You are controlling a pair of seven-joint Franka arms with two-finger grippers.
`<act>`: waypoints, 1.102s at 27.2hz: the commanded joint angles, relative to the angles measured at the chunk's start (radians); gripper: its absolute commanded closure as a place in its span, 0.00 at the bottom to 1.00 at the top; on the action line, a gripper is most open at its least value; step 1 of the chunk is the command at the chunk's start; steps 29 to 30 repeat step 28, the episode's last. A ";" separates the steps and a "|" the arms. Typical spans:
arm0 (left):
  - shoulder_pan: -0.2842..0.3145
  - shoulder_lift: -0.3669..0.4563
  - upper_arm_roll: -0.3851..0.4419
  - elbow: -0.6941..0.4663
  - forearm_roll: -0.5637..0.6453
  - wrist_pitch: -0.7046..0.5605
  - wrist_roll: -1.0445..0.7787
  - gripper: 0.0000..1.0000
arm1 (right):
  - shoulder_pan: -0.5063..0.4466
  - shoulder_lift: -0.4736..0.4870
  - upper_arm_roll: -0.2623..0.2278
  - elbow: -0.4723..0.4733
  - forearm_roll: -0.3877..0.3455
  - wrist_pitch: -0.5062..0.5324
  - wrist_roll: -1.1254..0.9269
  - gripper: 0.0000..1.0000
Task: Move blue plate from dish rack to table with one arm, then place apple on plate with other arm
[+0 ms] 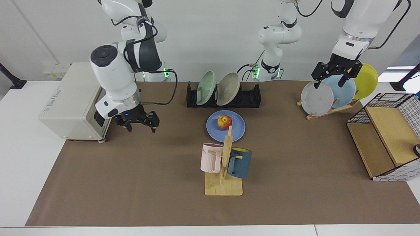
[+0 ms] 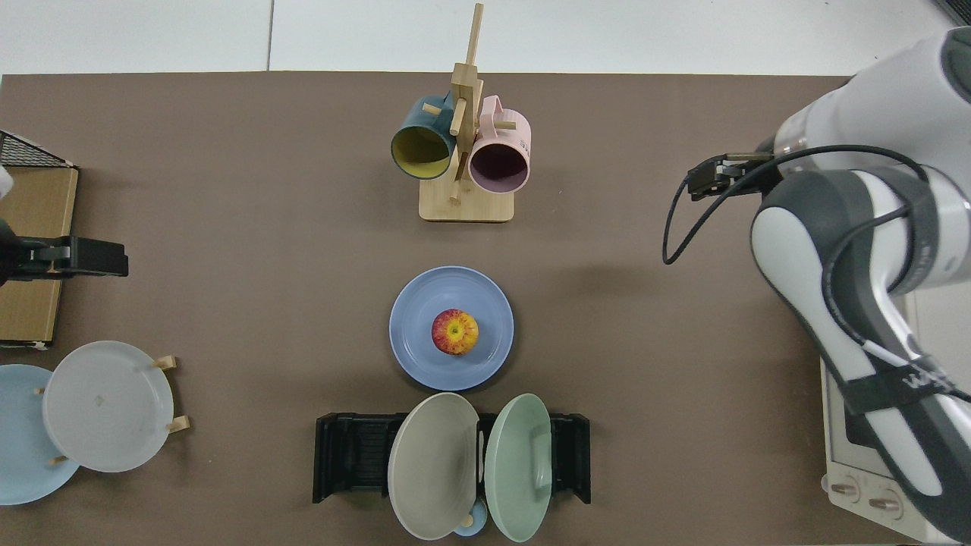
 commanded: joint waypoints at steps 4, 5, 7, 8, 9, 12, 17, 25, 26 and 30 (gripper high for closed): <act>0.002 -0.004 0.001 0.011 0.000 -0.019 -0.002 0.00 | -0.081 -0.118 0.017 -0.016 -0.023 -0.066 -0.136 0.00; 0.002 -0.004 0.001 0.011 0.000 -0.019 -0.002 0.00 | -0.083 -0.135 0.016 -0.019 -0.024 -0.082 -0.134 0.00; 0.002 -0.004 0.001 0.011 0.000 -0.020 -0.002 0.00 | -0.091 -0.173 0.019 -0.033 -0.024 -0.103 -0.137 0.00; 0.002 -0.004 0.001 0.011 0.000 -0.019 -0.002 0.00 | -0.098 -0.190 0.020 -0.044 -0.024 -0.109 -0.136 0.00; 0.002 -0.004 0.001 0.011 0.000 -0.019 -0.002 0.00 | -0.098 -0.205 0.019 -0.060 -0.018 -0.111 -0.133 0.00; 0.002 -0.004 0.001 0.011 0.000 -0.019 -0.002 0.00 | -0.094 -0.260 0.020 -0.132 -0.001 -0.113 -0.106 0.00; 0.002 -0.004 0.001 0.011 0.000 -0.019 -0.002 0.00 | -0.086 -0.262 0.028 -0.142 0.020 -0.100 -0.106 0.00; 0.002 -0.004 0.001 0.011 0.000 -0.019 -0.002 0.00 | -0.086 -0.245 0.028 -0.124 0.012 -0.109 -0.074 0.00; 0.002 -0.004 0.001 0.011 0.000 -0.019 -0.002 0.00 | -0.086 -0.245 0.028 -0.122 0.011 -0.109 -0.054 0.00; 0.002 -0.004 0.001 0.011 0.000 -0.019 -0.002 0.00 | -0.086 -0.245 0.030 -0.125 0.005 -0.106 -0.039 0.00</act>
